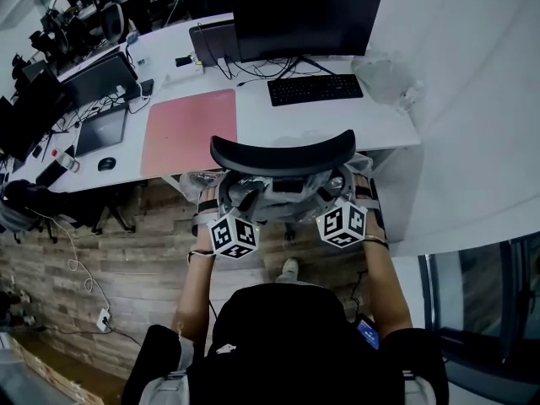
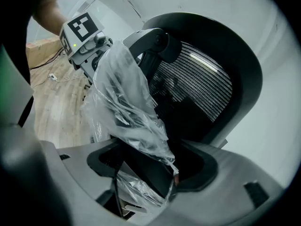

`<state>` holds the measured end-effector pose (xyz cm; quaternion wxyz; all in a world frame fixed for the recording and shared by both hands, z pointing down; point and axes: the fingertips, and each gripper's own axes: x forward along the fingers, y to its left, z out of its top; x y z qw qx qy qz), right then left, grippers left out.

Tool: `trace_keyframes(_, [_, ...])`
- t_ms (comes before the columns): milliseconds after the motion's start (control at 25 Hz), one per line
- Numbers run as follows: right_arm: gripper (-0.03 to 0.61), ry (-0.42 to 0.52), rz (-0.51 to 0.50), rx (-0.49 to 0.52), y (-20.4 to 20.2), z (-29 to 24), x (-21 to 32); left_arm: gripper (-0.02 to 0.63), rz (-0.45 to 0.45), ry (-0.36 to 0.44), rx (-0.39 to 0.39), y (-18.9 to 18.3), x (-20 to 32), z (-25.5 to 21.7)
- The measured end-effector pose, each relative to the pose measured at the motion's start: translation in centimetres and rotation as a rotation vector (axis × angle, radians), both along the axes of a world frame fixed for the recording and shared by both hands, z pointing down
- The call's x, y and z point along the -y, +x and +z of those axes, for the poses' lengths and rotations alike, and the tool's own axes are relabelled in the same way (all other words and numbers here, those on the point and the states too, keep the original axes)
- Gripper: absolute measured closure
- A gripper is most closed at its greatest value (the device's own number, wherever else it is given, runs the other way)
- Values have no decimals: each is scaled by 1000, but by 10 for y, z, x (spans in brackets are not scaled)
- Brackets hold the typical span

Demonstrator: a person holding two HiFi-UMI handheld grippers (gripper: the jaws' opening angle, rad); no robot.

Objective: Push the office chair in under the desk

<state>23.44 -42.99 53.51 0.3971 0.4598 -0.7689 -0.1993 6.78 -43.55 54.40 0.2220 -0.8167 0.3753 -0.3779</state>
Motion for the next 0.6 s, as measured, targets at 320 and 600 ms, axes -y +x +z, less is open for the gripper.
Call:
trace_keyframes(320, [271,-4,3,10,8,-2,20,304,-15,3,1,8,21,-2])
trace_keyframes(600, [270,2,-8,16,11,-3,34,302,-36,15,3,11,35,-1])
